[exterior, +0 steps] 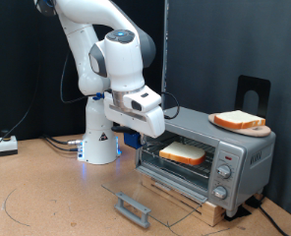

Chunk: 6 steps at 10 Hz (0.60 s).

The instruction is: Make a piece of toast with the oven

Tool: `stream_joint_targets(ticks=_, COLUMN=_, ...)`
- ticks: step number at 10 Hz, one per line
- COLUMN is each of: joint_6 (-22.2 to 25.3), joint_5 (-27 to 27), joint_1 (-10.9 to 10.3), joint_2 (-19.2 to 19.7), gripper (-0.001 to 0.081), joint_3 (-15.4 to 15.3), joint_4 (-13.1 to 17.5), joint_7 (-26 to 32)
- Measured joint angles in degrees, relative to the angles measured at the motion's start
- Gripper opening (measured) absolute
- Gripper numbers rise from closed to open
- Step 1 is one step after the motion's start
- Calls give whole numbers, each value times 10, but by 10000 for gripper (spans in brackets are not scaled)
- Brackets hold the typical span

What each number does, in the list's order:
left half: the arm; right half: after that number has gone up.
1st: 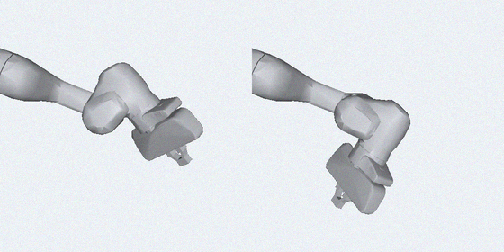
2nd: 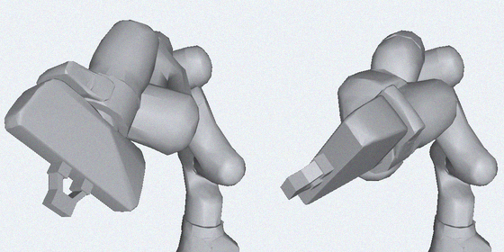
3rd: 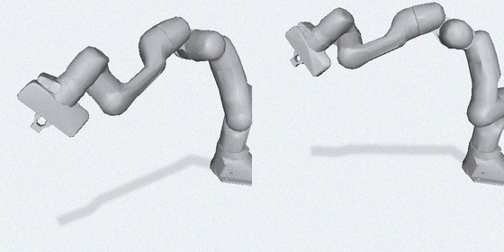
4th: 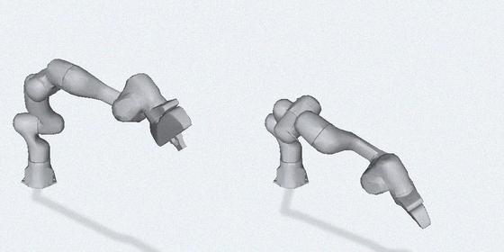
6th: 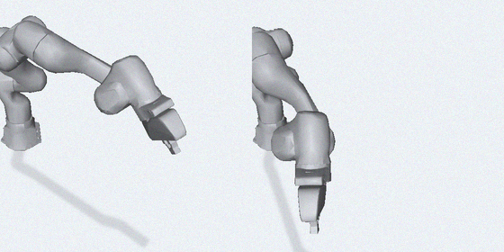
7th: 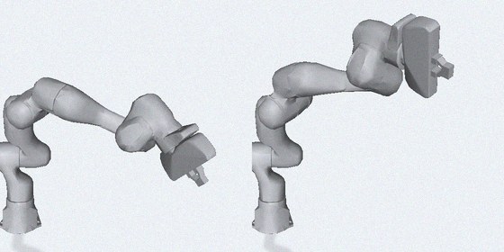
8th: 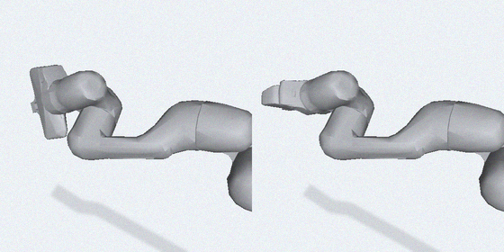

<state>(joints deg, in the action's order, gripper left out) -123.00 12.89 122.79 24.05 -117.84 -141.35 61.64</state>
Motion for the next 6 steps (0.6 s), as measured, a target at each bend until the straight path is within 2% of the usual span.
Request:
stream_joint_targets(ticks=3, joint_6=0, joint_5=-30, joint_1=3, joint_2=21, gripper=396, joint_3=7, joint_4=17, joint_7=13)
stream_joint_targets(ticks=6, joint_6=42, joint_5=-44, joint_1=15, joint_2=66, gripper=396, joint_3=13, joint_4=51, joint_7=30)
